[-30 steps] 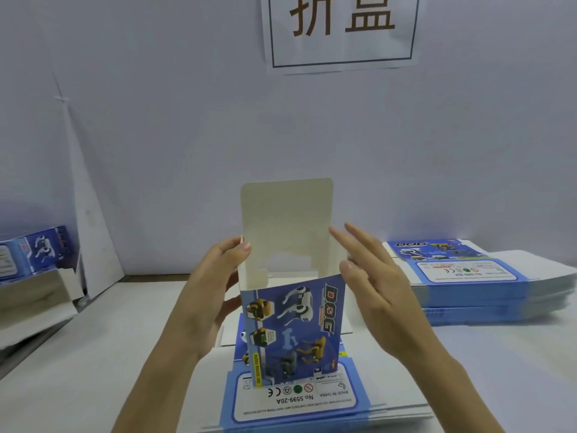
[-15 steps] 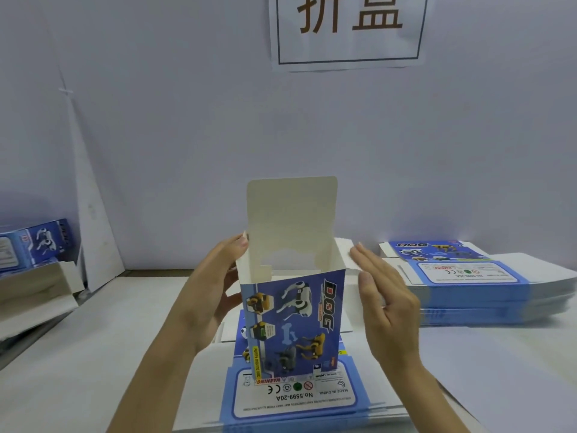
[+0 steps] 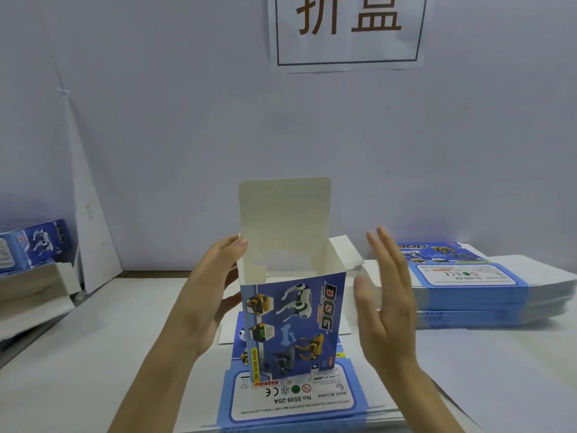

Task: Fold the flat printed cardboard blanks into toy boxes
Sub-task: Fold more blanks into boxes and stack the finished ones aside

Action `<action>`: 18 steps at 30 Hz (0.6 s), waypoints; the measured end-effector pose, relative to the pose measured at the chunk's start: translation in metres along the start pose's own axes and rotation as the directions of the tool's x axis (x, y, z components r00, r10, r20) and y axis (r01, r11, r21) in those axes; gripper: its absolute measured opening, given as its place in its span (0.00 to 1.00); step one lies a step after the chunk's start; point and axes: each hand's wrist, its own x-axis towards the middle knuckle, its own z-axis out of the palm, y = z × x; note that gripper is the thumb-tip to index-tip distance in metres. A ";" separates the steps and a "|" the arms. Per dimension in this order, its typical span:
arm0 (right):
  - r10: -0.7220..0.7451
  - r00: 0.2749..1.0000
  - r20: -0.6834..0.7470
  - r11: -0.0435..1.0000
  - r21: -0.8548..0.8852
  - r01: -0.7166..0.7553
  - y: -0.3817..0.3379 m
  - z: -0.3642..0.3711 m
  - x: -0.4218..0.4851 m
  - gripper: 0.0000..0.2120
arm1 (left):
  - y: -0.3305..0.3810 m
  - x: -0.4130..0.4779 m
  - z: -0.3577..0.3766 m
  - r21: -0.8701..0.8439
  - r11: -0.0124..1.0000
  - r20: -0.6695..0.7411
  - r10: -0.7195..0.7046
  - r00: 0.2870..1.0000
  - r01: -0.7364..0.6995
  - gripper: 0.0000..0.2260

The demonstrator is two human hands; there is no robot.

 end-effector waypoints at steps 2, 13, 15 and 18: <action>-0.243 0.967 0.069 0.956 -0.150 0.251 -0.004 0.003 0.001 0.21 | 0.000 0.000 0.000 -0.004 1.000 0.003 -0.008 1.000 0.008 0.23; -0.226 0.973 0.048 0.956 -0.182 0.231 -0.011 0.008 -0.001 0.14 | -0.020 0.008 -0.030 -0.314 0.906 0.266 -0.202 0.942 0.283 0.15; -0.209 0.976 0.052 0.961 -0.171 0.215 -0.012 0.009 -0.001 0.14 | -0.033 0.011 -0.036 -0.317 0.880 0.283 -0.267 0.921 0.352 0.27; -0.169 0.984 0.064 0.976 -0.127 0.176 -0.013 0.011 -0.002 0.14 | -0.046 0.011 -0.035 -0.282 0.881 0.329 -0.284 0.901 0.381 0.30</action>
